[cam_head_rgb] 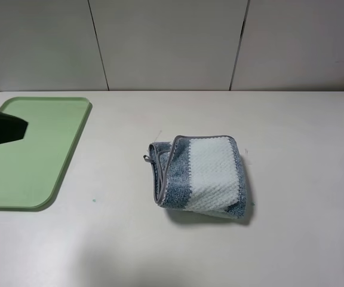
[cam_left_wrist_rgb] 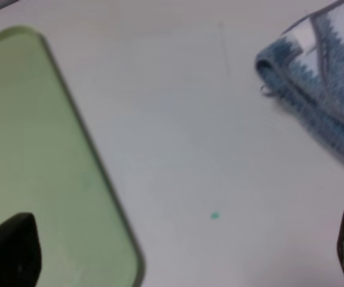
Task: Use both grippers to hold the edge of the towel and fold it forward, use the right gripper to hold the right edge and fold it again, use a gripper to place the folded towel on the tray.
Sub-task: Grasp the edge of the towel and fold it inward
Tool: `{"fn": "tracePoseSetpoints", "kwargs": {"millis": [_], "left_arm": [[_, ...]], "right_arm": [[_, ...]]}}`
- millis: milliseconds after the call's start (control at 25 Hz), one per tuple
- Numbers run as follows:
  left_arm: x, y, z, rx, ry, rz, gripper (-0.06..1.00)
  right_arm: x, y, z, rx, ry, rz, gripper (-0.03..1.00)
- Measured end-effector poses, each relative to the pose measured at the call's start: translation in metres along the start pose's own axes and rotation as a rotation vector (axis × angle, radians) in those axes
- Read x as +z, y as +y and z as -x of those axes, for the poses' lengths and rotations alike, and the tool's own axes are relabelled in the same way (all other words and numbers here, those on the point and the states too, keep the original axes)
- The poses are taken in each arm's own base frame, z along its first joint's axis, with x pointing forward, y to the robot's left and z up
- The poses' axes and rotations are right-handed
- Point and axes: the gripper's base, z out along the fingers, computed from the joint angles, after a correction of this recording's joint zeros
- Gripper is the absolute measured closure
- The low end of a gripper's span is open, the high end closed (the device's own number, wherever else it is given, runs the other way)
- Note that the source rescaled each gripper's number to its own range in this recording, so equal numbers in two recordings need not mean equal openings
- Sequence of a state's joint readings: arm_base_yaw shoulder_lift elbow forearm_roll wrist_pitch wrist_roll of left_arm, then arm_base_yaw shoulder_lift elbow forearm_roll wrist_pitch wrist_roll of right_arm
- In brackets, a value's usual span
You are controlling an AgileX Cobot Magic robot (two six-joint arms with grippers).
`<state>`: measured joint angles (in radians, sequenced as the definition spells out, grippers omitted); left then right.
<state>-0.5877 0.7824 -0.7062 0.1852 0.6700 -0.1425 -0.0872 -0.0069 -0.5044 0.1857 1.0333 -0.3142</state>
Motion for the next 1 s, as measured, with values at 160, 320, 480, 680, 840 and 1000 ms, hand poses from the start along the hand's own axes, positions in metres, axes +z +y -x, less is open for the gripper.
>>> {"fn": "tracePoseSetpoints", "kwargs": {"millis": [160, 320, 480, 680, 840, 1000], "left_arm": [[0.032, -0.011, 0.014, -0.058, 0.001, -0.076, -0.06], [0.067, -0.021, 0.023, -0.138, 0.019, -0.134, -0.06], [0.101, -0.03, 0.025, -0.237, 0.054, -0.171, -0.06], [0.143, -0.038, 0.017, -0.359, 0.15, -0.183, -0.06], [0.166, -0.047, 0.008, -0.419, 0.212, -0.189, -0.06], [0.183, -0.062, 0.001, -0.493, 0.248, -0.206, -0.06]], "right_arm": [[0.0, 0.0, 0.0, 0.0, 0.0, 0.0, -0.03], [0.0, 0.0, 0.0, 0.0, 0.0, 0.0, -0.03], [0.0, 0.0, 0.0, 0.0, 0.0, 0.0, -0.03], [0.0, 0.0, 0.0, 0.0, 0.0, 0.0, -0.03], [0.0, 0.0, 0.0, 0.0, 0.0, 0.0, -0.03], [0.0, 0.0, 0.0, 0.0, 0.0, 0.0, -0.03]]}}
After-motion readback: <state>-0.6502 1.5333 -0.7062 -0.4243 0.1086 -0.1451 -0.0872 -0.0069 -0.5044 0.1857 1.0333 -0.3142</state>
